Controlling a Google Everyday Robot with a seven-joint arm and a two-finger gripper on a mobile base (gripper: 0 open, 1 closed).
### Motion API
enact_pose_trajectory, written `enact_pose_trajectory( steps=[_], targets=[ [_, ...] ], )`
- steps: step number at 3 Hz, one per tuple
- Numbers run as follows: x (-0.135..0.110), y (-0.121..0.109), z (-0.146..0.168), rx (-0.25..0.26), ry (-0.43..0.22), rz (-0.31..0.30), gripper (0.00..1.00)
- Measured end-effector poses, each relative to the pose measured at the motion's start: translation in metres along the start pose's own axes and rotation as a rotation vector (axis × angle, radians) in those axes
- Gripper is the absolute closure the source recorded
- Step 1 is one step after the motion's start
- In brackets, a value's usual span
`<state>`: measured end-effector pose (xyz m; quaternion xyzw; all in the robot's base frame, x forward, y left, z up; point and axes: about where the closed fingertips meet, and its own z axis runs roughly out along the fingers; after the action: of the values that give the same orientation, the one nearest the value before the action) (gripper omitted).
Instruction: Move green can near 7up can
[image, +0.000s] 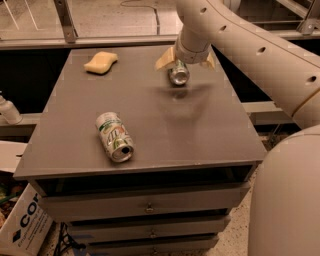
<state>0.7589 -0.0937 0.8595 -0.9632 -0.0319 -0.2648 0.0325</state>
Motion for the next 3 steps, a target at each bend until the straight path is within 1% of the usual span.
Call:
enact_pose_trajectory(
  steps=[1, 2, 3],
  targets=[
    [0.001, -0.006, 0.015, -0.003, -0.006, -0.006, 0.0],
    [-0.001, -0.009, 0.027, 0.002, -0.019, -0.005, 0.13],
    [-0.005, -0.014, 0.034, 0.016, -0.03, -0.016, 0.33]
  ],
)
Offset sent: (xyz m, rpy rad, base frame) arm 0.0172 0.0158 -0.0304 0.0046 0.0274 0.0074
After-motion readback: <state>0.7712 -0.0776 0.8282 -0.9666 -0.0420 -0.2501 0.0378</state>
